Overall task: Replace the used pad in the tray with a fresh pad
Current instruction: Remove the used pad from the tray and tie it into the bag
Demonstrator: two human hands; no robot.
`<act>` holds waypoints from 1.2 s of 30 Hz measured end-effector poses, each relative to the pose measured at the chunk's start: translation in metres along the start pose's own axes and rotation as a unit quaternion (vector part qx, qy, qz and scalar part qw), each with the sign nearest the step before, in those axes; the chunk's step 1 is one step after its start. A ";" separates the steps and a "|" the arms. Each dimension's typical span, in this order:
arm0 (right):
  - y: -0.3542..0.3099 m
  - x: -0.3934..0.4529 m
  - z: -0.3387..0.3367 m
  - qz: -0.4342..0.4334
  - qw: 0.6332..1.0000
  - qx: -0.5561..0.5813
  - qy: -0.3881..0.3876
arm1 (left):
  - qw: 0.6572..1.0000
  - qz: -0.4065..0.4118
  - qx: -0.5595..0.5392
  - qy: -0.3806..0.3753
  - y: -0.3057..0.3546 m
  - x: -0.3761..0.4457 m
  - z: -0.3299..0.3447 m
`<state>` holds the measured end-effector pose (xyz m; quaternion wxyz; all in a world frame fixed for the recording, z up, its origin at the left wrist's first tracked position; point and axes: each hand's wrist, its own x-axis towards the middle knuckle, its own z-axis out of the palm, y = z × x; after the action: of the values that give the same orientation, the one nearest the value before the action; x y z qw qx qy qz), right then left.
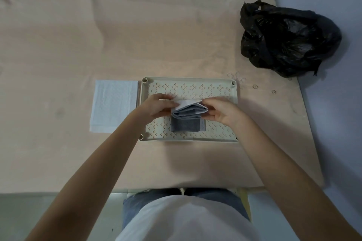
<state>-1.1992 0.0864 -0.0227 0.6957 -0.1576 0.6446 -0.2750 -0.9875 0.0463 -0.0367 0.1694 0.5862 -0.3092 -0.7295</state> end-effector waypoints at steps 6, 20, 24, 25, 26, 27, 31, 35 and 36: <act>0.013 -0.009 0.004 -0.012 0.998 -0.063 0.025 | 0.998 0.053 0.027 0.034 -0.013 -0.005 0.009; 0.037 -0.006 -0.001 -0.097 0.972 -0.214 0.026 | 0.910 0.201 0.351 0.090 -0.032 -0.008 0.010; 0.050 -0.002 -0.003 -0.157 0.945 -0.283 0.051 | 0.739 0.331 0.562 0.169 -0.039 -0.014 0.017; 0.054 0.000 -0.003 -0.168 0.943 -0.281 0.054 | 0.697 0.377 0.588 0.162 -0.041 -0.014 0.021; 0.057 0.001 -0.003 -0.178 0.942 -0.278 0.056 | 0.667 0.406 0.608 0.140 -0.044 -0.013 0.025; 0.059 0.003 -0.002 -0.186 0.941 -0.277 0.056 | 0.640 0.411 0.639 0.110 -0.047 -0.011 0.029; 0.063 0.006 -0.004 -0.217 0.921 -0.317 0.061 | 0.548 0.343 0.761 0.056 -0.062 0.003 0.033; 0.062 0.002 -0.009 -0.260 0.864 -0.420 0.102 | 0.549 0.352 0.757 0.048 -0.067 0.008 0.027; 0.062 0.001 -0.011 -0.286 0.822 -0.478 0.119 | 0.553 0.358 0.751 0.045 -0.068 0.008 0.027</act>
<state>-1.1987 0.1365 -0.0603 0.3412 -0.6141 0.6986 -0.1357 -1.0076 0.0991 -0.0833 -0.0717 0.3736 -0.9210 -0.0836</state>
